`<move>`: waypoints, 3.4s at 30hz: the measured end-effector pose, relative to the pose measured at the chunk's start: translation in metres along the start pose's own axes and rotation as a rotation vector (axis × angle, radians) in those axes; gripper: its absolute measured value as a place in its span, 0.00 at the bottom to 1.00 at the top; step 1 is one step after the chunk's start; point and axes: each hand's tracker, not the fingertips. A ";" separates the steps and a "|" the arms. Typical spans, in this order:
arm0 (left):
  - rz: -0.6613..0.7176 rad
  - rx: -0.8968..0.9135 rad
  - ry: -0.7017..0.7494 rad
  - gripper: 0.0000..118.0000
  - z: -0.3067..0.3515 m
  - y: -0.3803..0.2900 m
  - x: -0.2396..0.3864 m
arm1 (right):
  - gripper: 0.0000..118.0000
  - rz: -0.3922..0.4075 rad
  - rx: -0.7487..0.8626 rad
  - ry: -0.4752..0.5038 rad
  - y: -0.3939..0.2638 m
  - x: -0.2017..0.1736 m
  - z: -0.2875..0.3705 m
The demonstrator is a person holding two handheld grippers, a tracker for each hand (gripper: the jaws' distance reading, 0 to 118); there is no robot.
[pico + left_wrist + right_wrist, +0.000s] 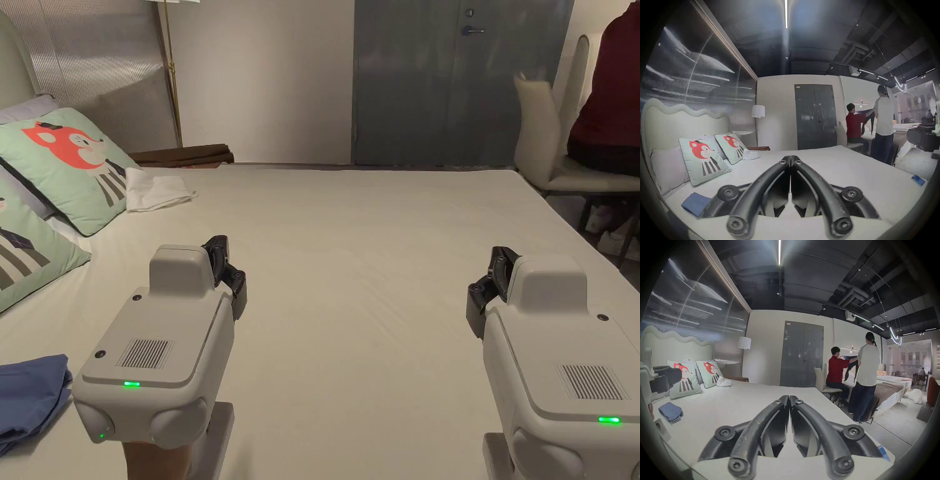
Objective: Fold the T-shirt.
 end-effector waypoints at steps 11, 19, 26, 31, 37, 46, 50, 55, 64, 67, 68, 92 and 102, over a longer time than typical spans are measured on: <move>-0.009 0.003 -0.001 0.00 0.002 -0.001 -0.002 | 0.00 0.001 -0.002 0.000 0.000 -0.003 0.000; -0.010 0.003 -0.003 0.00 0.002 0.000 -0.001 | 0.00 0.017 0.004 -0.002 0.001 -0.005 0.001; 0.002 -0.002 -0.005 0.00 0.002 -0.001 -0.003 | 0.00 0.018 0.008 -0.004 0.003 -0.006 0.002; 0.000 -0.003 -0.009 0.00 0.002 -0.002 -0.002 | 0.00 0.015 0.009 -0.006 0.003 -0.005 0.001; 0.002 -0.009 -0.007 0.00 0.002 -0.002 -0.002 | 0.00 0.017 0.010 -0.007 0.004 -0.004 0.003; -0.002 -0.009 -0.003 0.00 0.002 -0.002 -0.004 | 0.00 0.012 0.011 -0.006 0.005 -0.005 0.003; 0.002 -0.011 0.000 0.00 0.002 -0.002 -0.005 | 0.00 0.010 0.012 -0.003 0.005 -0.005 0.002; 0.009 -0.025 0.007 0.16 0.001 -0.003 -0.007 | 0.23 0.017 0.000 -0.008 0.005 -0.007 0.003; 0.046 -0.032 0.005 0.95 -0.001 -0.005 -0.012 | 0.95 -0.002 -0.016 -0.008 0.001 -0.004 -0.001; 0.051 -0.032 0.006 0.98 0.000 -0.004 -0.013 | 0.95 -0.001 -0.023 -0.013 0.001 -0.003 -0.001; 0.052 -0.029 0.004 0.98 0.000 -0.004 -0.013 | 0.95 -0.003 -0.024 -0.014 0.001 -0.003 -0.001; 0.036 -0.009 0.026 0.98 0.004 -0.006 -0.015 | 0.95 -0.015 -0.004 -0.010 0.002 -0.002 0.002; 0.033 -0.012 0.020 0.98 0.004 -0.006 -0.013 | 0.95 -0.014 0.003 -0.008 0.004 -0.002 0.003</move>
